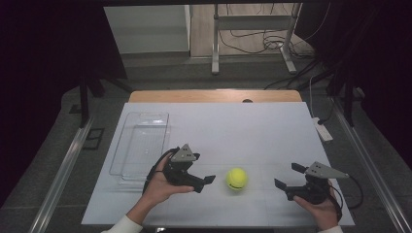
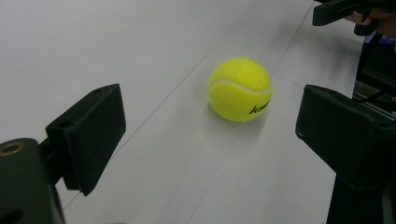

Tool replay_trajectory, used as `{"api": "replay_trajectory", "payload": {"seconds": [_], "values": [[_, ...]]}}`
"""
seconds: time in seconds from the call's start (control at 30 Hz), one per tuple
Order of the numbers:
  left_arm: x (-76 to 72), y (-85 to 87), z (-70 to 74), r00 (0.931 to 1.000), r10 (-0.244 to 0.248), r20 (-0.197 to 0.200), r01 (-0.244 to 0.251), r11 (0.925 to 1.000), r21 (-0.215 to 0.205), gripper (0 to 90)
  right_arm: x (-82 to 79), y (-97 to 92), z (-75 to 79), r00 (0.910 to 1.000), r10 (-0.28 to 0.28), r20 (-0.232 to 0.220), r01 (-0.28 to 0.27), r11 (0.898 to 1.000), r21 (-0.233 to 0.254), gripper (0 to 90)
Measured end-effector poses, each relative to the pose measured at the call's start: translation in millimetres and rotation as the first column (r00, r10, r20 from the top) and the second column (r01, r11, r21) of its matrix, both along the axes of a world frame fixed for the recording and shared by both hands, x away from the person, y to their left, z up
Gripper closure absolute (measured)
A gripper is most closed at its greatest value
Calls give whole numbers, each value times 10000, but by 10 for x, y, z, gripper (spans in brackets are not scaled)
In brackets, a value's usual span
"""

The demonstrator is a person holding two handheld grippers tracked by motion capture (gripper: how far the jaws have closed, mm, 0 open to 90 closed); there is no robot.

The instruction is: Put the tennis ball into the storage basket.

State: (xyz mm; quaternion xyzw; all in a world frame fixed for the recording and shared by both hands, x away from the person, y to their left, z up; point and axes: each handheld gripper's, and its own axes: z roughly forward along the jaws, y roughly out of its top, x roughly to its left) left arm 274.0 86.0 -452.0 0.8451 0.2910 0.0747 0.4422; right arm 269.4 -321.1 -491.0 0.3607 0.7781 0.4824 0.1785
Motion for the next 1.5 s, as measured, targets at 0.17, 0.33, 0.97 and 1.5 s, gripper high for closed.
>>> {"api": "replay_trajectory", "payload": {"seconds": [0.17, 0.33, 0.97, 1.5], "values": [[15, -56, 1, 9999, -132, -31, 132, 9999, 31, 93, 1, -2, -2, 10000, 11, 0, -11, 10000, -5, 78], [29, -139, 5, 9994, -342, -78, 343, 9994, 99, 91, 4, -1, -3, 10000, 5, -9, -5, 10000, -3, 78], [98, -385, -42, 9958, -852, -343, 863, 9958, 322, 84, 7, 1, -9, 10000, 39, -21, -39, 10000, 5, 79], [135, -587, -88, 9906, -1246, -558, 1275, 9905, 513, 71, 7, 1, -12, 10000, 43, -22, -43, 10000, -6, 80]]}}
